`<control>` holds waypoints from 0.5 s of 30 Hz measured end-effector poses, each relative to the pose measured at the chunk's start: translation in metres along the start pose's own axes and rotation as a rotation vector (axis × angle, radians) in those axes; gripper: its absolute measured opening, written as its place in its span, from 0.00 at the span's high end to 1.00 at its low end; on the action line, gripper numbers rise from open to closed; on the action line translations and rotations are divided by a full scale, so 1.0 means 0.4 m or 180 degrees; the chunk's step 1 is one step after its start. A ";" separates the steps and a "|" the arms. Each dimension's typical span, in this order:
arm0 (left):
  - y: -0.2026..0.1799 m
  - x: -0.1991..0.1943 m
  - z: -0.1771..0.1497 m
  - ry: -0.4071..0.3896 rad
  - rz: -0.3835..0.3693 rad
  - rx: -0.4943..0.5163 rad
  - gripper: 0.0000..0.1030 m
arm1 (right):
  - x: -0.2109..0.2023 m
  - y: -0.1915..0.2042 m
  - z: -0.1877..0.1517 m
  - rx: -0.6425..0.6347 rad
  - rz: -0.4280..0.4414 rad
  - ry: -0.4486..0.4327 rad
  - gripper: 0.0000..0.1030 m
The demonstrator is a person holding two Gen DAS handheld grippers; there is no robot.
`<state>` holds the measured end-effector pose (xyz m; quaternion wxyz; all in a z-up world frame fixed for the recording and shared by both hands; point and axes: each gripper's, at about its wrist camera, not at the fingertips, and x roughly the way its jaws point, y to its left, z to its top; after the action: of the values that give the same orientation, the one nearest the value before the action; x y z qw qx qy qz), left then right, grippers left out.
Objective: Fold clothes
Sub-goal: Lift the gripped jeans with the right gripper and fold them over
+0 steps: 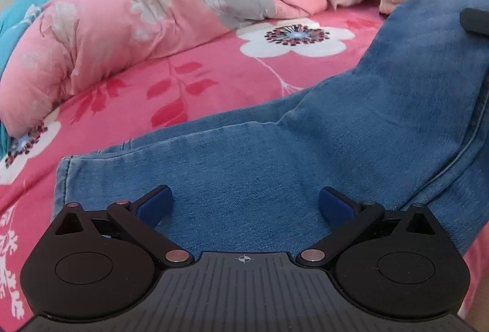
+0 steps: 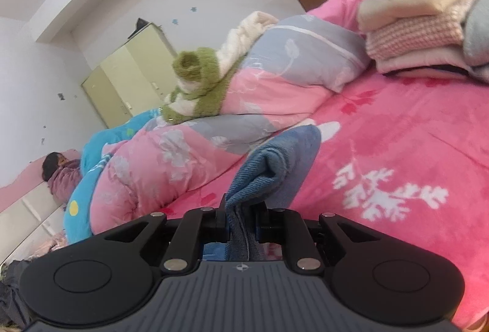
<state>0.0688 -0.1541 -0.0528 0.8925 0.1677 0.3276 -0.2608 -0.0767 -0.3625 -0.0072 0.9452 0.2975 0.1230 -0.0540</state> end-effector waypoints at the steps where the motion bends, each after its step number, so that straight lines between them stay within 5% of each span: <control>1: 0.010 -0.008 0.003 -0.0016 -0.0029 -0.0048 0.01 | 0.000 0.012 0.002 -0.0022 0.0024 -0.0005 0.85; 15: 0.213 -0.189 -0.076 -0.0682 0.0081 -0.0676 0.01 | 0.002 0.211 0.019 -0.0469 0.0418 -0.0055 0.86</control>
<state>0.0536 -0.0442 -0.0130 0.9383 0.0476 0.2541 -0.2297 -0.0595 -0.2981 0.0450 0.9671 0.2341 0.0988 0.0147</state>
